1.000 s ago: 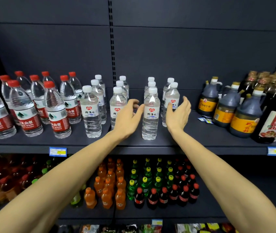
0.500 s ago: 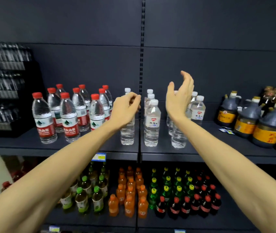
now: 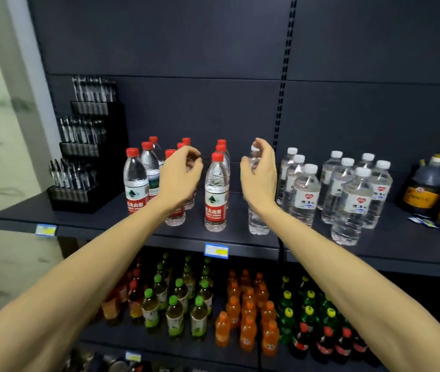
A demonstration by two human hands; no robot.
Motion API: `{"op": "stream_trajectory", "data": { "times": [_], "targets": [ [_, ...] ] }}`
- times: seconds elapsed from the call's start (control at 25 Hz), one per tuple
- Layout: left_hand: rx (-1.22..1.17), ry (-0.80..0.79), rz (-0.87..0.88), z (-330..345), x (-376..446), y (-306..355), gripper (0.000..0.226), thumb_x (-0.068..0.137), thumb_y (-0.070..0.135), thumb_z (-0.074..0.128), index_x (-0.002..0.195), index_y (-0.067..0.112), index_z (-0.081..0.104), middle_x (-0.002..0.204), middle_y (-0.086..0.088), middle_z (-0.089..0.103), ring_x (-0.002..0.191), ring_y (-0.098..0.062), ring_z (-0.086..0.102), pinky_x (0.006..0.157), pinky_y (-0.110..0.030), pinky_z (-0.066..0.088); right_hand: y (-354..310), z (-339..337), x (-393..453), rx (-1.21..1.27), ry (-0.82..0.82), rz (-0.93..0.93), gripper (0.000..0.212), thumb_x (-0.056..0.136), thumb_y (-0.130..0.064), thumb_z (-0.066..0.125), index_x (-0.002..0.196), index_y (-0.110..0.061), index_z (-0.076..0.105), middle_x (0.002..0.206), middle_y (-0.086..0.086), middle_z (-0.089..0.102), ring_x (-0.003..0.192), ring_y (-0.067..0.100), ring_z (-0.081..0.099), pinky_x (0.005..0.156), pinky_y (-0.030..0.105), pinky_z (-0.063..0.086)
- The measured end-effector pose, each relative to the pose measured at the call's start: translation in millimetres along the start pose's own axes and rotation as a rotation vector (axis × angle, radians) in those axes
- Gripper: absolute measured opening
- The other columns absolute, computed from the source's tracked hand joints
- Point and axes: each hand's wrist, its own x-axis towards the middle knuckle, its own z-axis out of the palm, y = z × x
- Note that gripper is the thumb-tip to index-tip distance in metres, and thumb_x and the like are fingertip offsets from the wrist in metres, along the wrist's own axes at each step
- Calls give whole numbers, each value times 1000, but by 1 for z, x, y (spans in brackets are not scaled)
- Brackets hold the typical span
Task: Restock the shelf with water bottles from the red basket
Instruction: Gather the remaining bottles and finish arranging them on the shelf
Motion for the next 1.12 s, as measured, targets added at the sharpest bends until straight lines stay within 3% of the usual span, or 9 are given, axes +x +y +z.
{"op": "stream_trajectory", "data": {
  "times": [0.24,0.52,0.72,0.88,1.12],
  "targets": [
    [19,1,-63,-21,-24,-55,22,95,24,60,116,18,61,113,8,61,96,-9,63,89,-36,54,20,47,-35,-184,-192,165,74,92,-40,65,154,-19,31,153,0,43,138,20,45,110,46,44],
    [124,-81,-225,-5,-40,-101,70,89,38,68,147,14,39,146,-3,46,134,-21,46,101,-38,45,52,71,-62,-264,-303,390,106,77,-59,77,157,-14,25,155,6,43,140,25,45,110,46,43],
    [82,-177,-330,8,-35,-129,90,83,57,67,154,16,29,151,-3,49,136,-25,50,107,-46,46,72,76,-68,-242,-319,409,78,75,-59,77,138,-23,49,133,-4,65,120,20,63,99,45,53],
    [99,-194,-367,17,-36,-135,67,94,44,67,148,18,37,141,-3,60,125,-30,60,97,-40,48,76,70,-70,-232,-336,382,62,77,-59,74,129,-29,56,124,-11,69,112,13,66,96,44,54],
    [170,-158,-302,18,-42,-137,58,96,40,64,144,14,43,141,-6,57,125,-30,58,91,-41,49,74,67,-74,-227,-321,357,58,81,-55,74,129,-29,56,125,-11,68,113,12,65,96,44,54]
  ]
}}
